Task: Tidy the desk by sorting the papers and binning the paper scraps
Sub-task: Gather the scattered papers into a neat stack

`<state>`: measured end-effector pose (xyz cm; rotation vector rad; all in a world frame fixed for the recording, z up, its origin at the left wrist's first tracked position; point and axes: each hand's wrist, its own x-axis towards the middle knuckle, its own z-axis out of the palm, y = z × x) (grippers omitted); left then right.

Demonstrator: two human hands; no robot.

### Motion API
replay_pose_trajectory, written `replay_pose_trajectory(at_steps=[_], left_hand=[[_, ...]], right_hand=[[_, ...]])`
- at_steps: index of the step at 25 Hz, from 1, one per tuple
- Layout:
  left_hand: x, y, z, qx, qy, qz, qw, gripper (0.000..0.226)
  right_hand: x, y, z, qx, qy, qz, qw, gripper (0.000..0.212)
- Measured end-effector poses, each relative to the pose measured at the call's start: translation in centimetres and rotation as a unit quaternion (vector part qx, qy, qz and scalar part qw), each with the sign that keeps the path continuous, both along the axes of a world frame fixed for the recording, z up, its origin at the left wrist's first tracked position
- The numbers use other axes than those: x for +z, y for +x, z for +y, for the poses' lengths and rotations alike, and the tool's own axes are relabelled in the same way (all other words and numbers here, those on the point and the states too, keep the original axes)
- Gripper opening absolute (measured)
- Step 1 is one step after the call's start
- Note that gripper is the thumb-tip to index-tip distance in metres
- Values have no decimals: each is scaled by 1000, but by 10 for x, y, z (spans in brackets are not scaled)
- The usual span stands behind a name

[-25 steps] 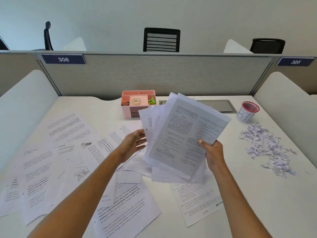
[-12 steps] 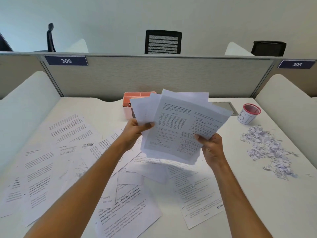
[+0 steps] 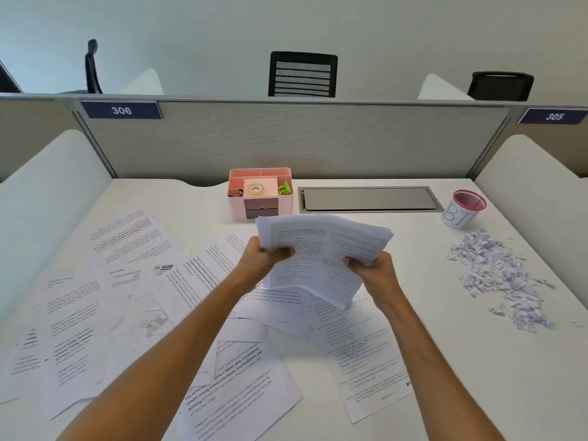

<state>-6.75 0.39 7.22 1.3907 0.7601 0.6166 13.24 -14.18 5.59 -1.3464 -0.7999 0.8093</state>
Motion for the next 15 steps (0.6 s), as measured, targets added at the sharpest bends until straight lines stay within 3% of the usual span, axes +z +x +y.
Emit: replay_pose_trajectory(at_steps=[5, 11, 15], left_hand=[[-7, 5, 2, 21, 7, -8, 1000, 31], [-42, 3, -6, 25, 0, 37, 999, 29], [-45, -5, 4, 67, 10, 51, 996, 21]], right_hand=[[3, 5, 0, -2, 11, 4, 1000, 24], [-34, 4, -1, 31, -62, 8, 998, 33], [-66, 14, -9, -16, -177, -106, 978, 48]])
